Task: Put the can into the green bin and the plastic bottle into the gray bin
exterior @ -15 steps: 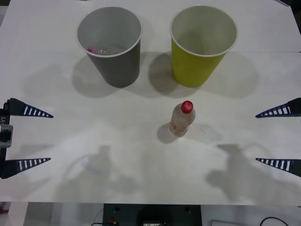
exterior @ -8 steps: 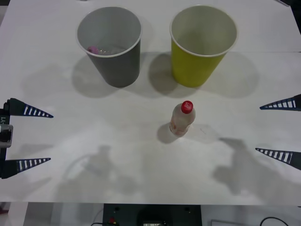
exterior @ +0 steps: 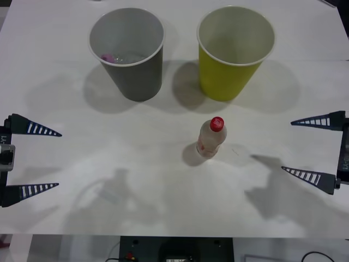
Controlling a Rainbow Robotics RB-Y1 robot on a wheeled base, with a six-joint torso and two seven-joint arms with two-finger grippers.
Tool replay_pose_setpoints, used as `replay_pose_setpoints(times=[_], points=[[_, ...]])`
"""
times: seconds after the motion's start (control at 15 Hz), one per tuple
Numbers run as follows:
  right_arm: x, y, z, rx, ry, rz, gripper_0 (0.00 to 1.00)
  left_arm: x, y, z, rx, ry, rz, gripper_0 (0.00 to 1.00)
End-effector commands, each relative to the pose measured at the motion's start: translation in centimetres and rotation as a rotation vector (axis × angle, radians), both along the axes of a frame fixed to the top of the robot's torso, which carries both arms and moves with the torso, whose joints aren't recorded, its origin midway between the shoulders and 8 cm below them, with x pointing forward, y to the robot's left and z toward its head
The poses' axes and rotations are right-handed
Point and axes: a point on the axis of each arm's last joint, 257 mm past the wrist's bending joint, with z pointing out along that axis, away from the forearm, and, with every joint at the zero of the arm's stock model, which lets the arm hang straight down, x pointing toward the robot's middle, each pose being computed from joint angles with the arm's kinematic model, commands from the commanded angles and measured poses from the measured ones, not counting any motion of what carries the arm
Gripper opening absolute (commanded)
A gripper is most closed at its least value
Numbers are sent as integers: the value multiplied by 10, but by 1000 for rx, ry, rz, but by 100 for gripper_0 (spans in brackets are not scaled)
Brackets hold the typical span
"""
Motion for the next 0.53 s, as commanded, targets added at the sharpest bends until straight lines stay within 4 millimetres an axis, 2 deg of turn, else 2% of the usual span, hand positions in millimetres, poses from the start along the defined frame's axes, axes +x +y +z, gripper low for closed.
replay_pose_setpoints(times=[0.07,0.53], points=[[8,10,-8,46,1,-6,100,0,0,0,0,0,0,100],[35,42,-34,165,7,-33,100,0,0,0,0,0,0,100]])
